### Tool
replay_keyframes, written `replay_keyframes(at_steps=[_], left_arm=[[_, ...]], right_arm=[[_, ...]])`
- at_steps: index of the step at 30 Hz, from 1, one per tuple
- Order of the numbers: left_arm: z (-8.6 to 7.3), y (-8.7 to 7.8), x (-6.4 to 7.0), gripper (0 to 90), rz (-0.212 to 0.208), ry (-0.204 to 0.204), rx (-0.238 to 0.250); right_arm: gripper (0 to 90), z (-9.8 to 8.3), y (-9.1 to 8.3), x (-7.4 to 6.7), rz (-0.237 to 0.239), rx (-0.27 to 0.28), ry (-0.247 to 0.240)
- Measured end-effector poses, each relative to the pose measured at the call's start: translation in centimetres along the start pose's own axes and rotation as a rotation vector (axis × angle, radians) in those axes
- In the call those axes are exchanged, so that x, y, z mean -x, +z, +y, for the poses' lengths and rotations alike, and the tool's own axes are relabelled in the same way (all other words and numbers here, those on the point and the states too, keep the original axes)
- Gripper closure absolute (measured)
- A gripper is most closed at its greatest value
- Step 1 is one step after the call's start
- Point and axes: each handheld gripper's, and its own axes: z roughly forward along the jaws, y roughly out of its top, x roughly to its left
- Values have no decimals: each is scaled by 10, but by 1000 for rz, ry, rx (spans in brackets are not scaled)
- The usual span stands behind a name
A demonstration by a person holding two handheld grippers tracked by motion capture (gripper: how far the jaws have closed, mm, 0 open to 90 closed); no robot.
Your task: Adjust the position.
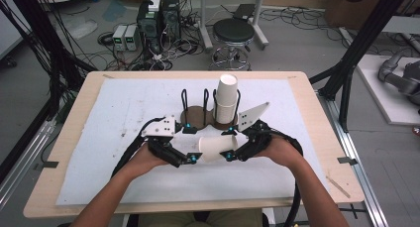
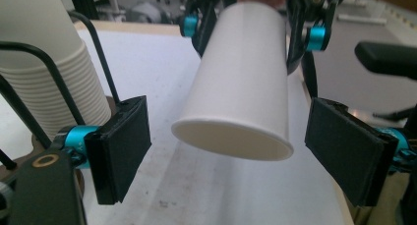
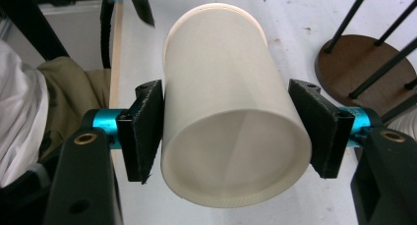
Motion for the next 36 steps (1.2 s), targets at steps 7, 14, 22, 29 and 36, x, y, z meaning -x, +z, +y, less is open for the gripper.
replay_keyframes(at_steps=[7,14,22,29,36], left_arm=[[-10,-6,1,171,14,-14,114],[-17,-5,5,165,2,-22,156],[-19,2,9,163,-28,-14,174],[-17,8,12,162,-50,1,185],[-17,16,12,162,-73,-3,183]], right_arm=[[332,-15,-3,-2,-2,98,39],[333,-31,-1,-4,25,227,106],[332,-41,7,-4,62,279,139],[333,-38,11,-5,95,303,142],[333,-34,13,-6,132,343,141]])
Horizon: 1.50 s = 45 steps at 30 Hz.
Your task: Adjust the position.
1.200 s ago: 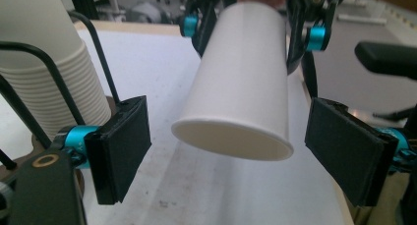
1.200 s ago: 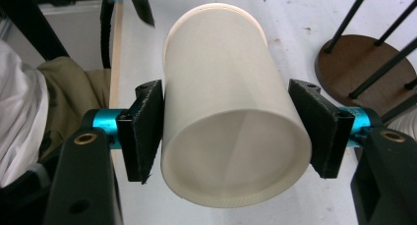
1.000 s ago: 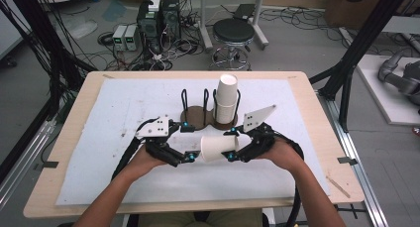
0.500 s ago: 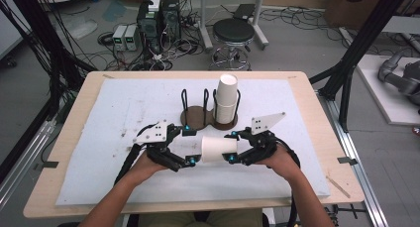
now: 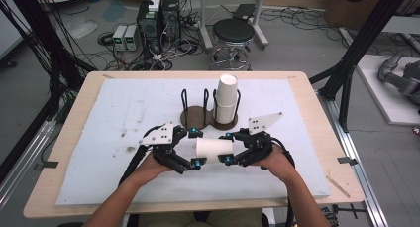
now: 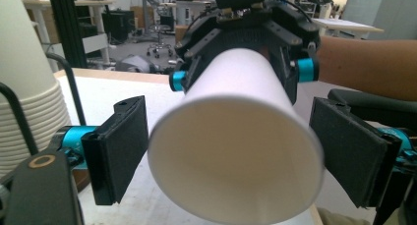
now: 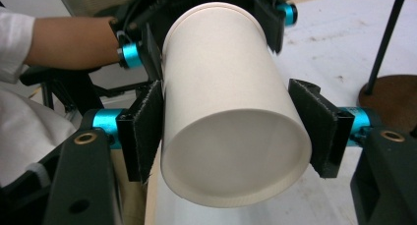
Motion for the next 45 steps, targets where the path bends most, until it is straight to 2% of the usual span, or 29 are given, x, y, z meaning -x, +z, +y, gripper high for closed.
replay_keyframes(at_steps=[8,14,19,23,24,25,26,27,32,34,36,37,41,45], left_arm=[[0,1,0,166,-8,-6,6],[0,0,0,197,-15,8,-5],[1,0,0,229,-4,13,-21],[2,1,0,236,7,11,-40],[3,2,0,240,19,14,-53],[3,2,0,240,19,14,-53],[3,2,0,241,25,14,-59],[4,2,-1,243,34,15,-71],[6,0,-3,252,54,12,-100],[7,-2,-4,253,65,13,-112],[13,-4,-5,252,69,23,-137],[16,-5,-5,252,71,27,-147],[30,-8,-9,252,69,49,-190],[42,-9,-12,252,73,54,-253]], right_arm=[[333,0,-1,2,23,27,14],[336,-2,-1,3,36,24,24],[337,-2,0,3,34,7,33],[331,-1,-1,3,21,4,33],[310,0,-1,2,-1,2,36],[310,0,-1,2,-1,2,36],[258,2,-1,1,-22,-9,40],[245,3,-2,1,-39,-9,39],[232,5,-6,-1,-57,-2,36],[231,6,-8,-2,-74,-1,28],[224,7,-10,-2,-111,-14,14],[222,8,-12,-4,-137,-31,-1],[222,16,-12,-10,-182,-74,-63],[222,27,-9,-16,-228,-151,-147]])
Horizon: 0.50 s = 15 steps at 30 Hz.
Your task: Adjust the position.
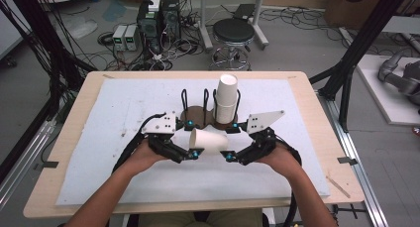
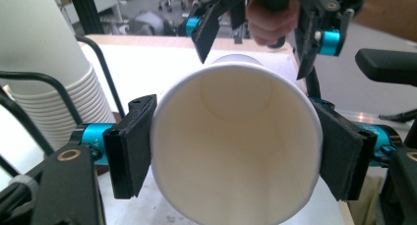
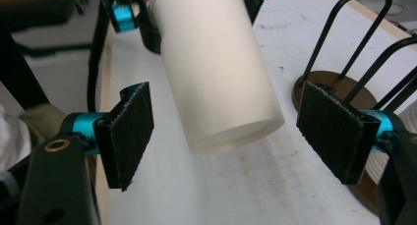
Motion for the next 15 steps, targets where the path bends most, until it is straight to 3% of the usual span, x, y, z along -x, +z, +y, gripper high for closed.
replay_keyframes(at_steps=[8,15], left_arm=[[18,2,-5,247,-10,26,-161],[26,8,-5,246,-13,48,-235]], right_arm=[[223,17,8,-3,-36,-137,-114],[227,26,20,-5,-47,-215,-180]])
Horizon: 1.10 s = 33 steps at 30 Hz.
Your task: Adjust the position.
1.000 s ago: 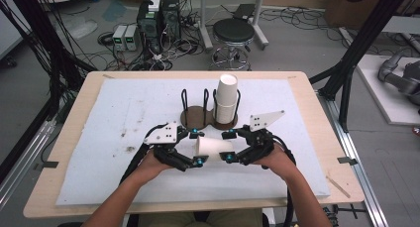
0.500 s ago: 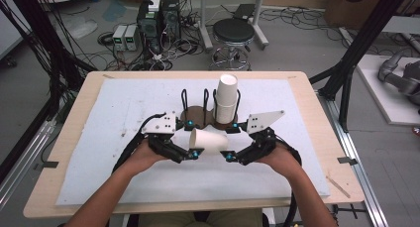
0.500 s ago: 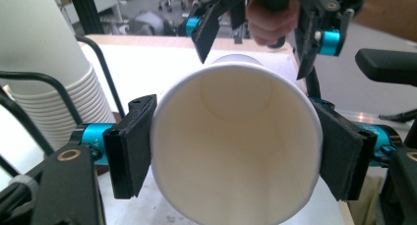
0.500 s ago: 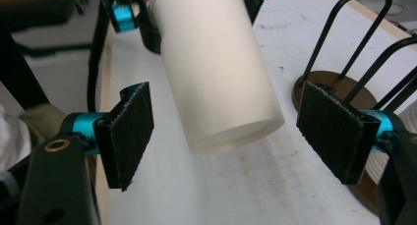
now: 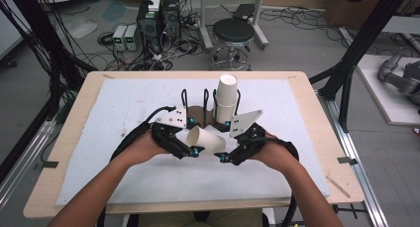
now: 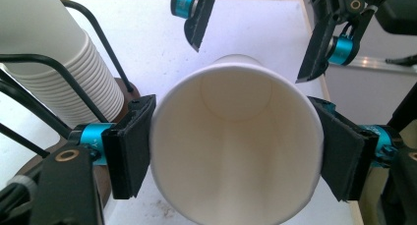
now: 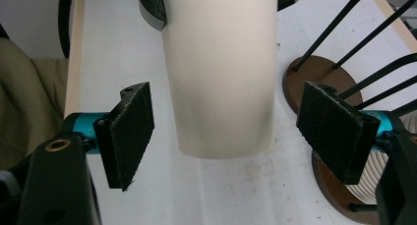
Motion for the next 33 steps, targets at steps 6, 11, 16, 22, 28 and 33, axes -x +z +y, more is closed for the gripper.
replay_keyframes(at_steps=[6,11,16,22,28,33], left_arm=[[5,5,1,245,-7,19,-32],[7,9,2,245,-8,27,-50],[7,11,2,246,-10,27,-57],[8,12,3,245,-13,31,-61],[8,13,3,238,-6,32,-50],[8,14,4,216,-1,13,-36]], right_arm=[[233,6,9,-1,2,-67,-42],[236,8,18,-2,6,-109,-66],[241,10,25,-3,9,-137,-77],[287,10,30,-3,10,-168,-83],[317,11,31,-5,7,-175,-66],[317,10,33,-5,6,-176,-57]])
